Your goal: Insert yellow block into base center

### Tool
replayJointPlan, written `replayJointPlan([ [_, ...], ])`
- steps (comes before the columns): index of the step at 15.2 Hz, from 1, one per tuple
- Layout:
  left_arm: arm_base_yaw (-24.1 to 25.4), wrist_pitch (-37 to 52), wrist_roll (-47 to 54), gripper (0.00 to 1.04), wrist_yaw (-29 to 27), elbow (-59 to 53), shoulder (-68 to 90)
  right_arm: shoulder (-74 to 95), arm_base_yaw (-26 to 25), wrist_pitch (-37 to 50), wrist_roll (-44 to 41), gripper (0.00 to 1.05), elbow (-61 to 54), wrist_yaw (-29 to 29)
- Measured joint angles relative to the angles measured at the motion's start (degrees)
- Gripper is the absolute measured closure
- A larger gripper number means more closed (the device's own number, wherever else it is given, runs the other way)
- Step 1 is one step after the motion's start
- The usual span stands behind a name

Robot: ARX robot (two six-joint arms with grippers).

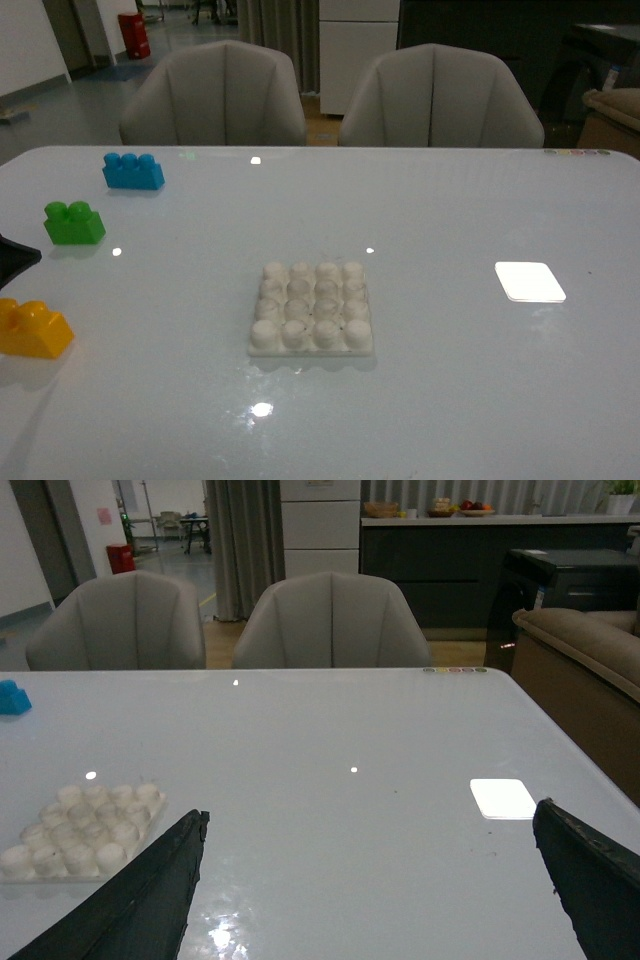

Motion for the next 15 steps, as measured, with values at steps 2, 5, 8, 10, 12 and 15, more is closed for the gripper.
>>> replayJointPlan([
  [2,0.9,0.85,0.72,0.07,-0.68,1.97,2.78,0.0,0.0,0.0,0.0,0.06,0.0,0.0],
  [5,1.4,0.26,1.03,0.07,-0.63,2.1,6.08,0.0,0.0,0.02,0.0,0.06,0.0,0.0],
  [8,1.42,-0.98,1.33,0.07,-0.31,2.27,6.16,0.0,0.0,0.02,0.0,0.06,0.0,0.0],
  [10,1.33,-1.4,1.51,0.07,-0.72,2.27,6.19,0.0,0.0,0.0,0.0,0.06,0.0,0.0],
  [12,1.05,-0.98,2.16,0.07,-1.07,2.27,6.56,0.0,0.0,0.0,0.0,0.06,0.0,0.0],
  [15,0.74,-0.66,2.6,0.07,-1.51,2.51,7.48,0.0,0.0,0.0,0.0,0.06,0.0,0.0],
])
